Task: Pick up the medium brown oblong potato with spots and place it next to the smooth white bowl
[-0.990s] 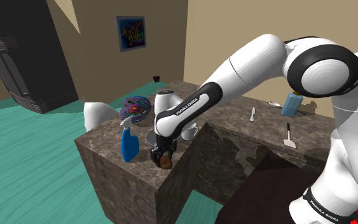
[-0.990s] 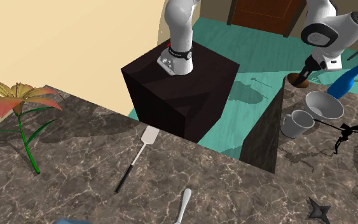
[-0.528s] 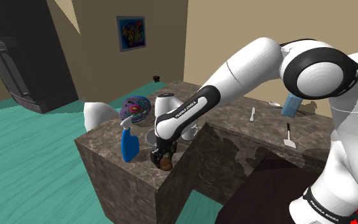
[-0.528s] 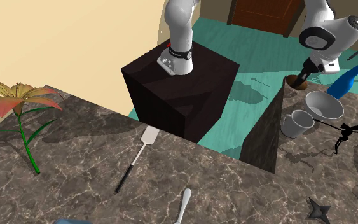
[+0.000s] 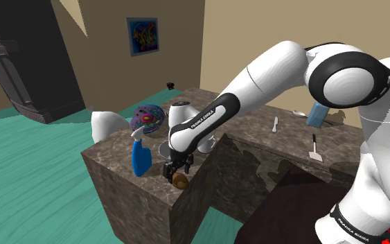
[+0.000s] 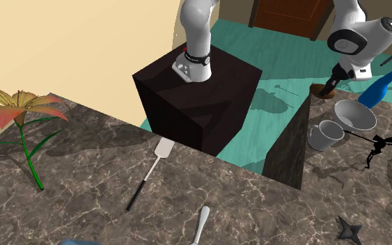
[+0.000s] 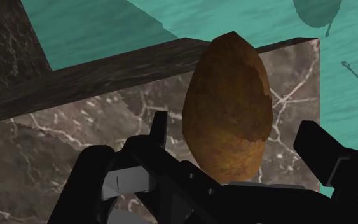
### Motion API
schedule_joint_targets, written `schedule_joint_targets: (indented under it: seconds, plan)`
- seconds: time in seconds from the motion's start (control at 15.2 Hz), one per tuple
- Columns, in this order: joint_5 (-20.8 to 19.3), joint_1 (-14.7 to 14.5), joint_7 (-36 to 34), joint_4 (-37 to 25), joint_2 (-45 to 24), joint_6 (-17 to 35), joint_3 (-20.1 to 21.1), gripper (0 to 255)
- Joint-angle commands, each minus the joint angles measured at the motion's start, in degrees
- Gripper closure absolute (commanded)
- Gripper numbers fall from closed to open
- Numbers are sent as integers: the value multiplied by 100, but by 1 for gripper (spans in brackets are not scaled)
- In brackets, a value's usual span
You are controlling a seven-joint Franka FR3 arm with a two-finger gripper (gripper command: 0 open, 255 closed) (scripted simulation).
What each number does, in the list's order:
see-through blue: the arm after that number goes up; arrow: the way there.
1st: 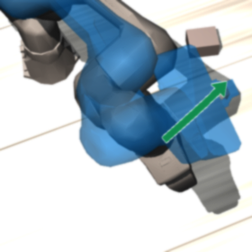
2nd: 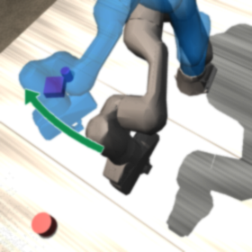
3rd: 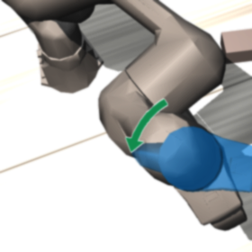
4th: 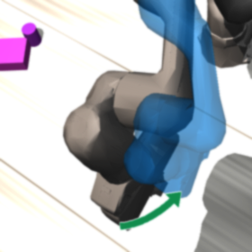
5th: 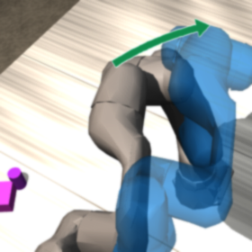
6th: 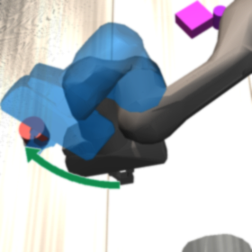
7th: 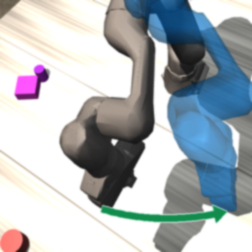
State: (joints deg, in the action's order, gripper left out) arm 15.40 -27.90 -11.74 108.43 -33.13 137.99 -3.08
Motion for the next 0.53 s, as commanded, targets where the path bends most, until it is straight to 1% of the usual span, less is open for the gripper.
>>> schedule_joint_targets:
  seconds: [0.0,0.2,0.46]
  plan:
    - [-32,2,-20,1,137,-137,-25,0]
    - [-120,12,-76,-38,493,-533,-91,0]
    - [-121,12,-76,-38,493,-533,-90,0]
